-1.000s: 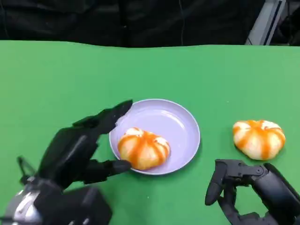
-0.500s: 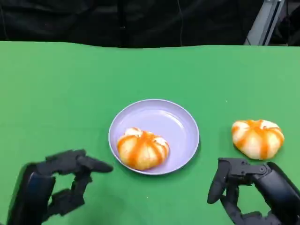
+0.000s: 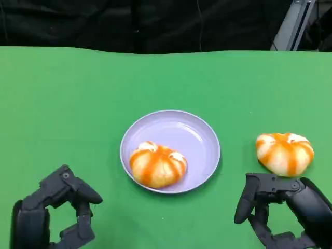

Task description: Grasp the bread from the table and place it into the plate.

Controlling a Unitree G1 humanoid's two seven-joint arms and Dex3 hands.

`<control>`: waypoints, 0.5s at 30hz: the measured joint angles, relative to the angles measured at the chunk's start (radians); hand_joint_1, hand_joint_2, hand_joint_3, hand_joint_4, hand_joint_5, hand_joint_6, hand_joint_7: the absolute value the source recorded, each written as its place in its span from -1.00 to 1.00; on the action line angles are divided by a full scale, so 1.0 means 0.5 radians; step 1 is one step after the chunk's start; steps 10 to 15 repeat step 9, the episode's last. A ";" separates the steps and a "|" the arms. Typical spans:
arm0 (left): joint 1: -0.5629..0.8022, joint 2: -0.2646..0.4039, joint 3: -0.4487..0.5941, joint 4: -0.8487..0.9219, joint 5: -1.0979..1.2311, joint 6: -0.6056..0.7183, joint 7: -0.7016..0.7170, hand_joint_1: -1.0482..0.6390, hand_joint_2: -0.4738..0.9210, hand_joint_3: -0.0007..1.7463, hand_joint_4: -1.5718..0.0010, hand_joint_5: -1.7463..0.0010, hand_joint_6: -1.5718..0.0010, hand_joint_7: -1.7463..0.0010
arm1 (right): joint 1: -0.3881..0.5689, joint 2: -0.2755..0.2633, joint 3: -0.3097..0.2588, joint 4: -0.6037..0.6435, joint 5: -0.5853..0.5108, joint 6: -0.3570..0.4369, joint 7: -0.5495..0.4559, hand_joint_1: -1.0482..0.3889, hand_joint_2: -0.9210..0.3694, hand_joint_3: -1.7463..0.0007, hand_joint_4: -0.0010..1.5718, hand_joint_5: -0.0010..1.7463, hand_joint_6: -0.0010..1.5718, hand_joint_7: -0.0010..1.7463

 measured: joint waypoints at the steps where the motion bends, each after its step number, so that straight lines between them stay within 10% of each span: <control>1: -0.005 0.000 0.002 0.006 0.000 -0.001 -0.001 0.22 0.39 0.30 -0.08 -0.96 0.02 -0.79 | 0.000 0.000 0.000 0.000 0.000 -0.001 0.000 0.63 -0.09 -0.57 0.11 0.89 0.01 0.52; 15: -0.028 0.007 0.009 0.057 0.001 -0.015 -0.045 0.24 0.31 0.42 -0.11 -0.91 0.01 -0.75 | 0.001 0.000 0.002 0.000 -0.004 -0.016 -0.001 0.63 -0.07 -0.59 0.13 0.89 0.02 0.51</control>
